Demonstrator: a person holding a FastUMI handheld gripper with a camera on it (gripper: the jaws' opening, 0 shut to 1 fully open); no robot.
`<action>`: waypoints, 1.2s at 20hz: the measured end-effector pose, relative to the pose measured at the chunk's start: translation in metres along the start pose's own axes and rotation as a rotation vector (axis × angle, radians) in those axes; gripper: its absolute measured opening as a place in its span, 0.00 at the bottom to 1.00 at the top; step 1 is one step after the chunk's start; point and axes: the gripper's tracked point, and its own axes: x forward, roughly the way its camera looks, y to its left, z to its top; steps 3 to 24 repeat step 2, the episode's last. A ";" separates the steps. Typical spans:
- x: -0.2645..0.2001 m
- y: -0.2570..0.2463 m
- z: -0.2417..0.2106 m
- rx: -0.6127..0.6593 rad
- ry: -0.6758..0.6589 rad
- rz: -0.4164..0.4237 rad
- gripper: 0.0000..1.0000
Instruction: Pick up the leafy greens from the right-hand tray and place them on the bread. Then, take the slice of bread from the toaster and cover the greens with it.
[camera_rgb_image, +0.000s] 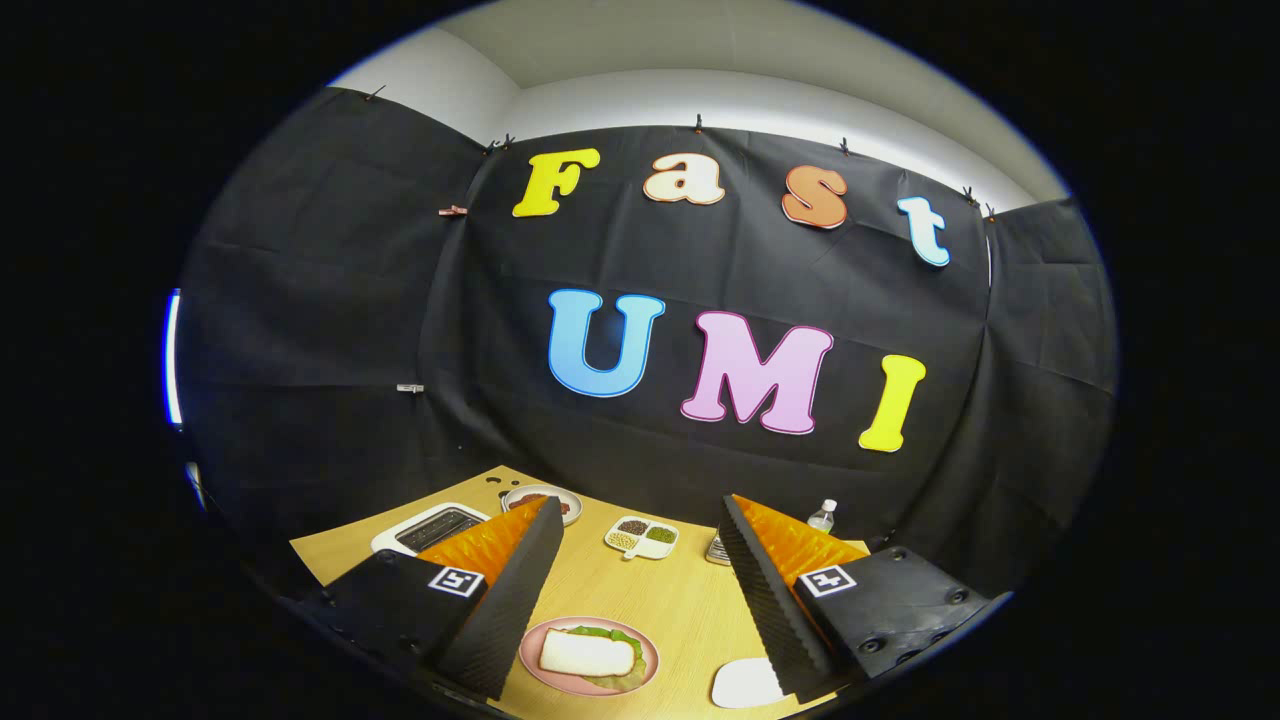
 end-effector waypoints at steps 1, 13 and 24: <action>0.002 0.000 0.001 -0.003 -0.002 0.000 0.98; 0.002 -0.001 0.001 -0.006 -0.003 0.000 0.98; 0.002 -0.001 0.001 -0.006 -0.003 0.000 0.98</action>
